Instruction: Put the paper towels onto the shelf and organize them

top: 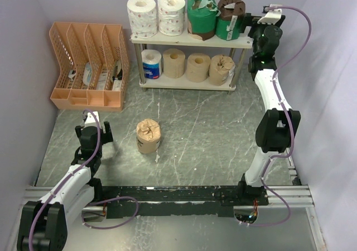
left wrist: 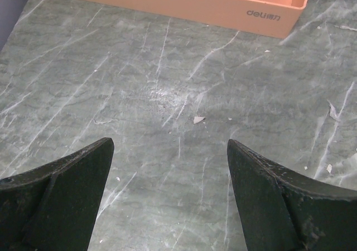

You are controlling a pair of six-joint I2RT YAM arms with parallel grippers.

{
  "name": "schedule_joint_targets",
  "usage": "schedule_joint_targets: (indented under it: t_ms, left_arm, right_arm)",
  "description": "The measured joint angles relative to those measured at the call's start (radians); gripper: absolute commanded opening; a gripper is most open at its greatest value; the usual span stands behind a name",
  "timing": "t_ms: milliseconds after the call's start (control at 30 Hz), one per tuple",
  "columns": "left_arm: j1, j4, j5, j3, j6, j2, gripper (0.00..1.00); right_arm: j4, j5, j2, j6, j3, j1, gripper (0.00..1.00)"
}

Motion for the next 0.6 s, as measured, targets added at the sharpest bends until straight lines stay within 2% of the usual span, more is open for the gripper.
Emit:
schedule_joint_targets:
  t_ms: [600]
  left_arm:
    - [0.0,0.005,0.001,0.0,0.0,0.0,0.94]
  right_arm:
    - [0.007,-0.112,0.019,0.0,0.0,0.043,1.0]
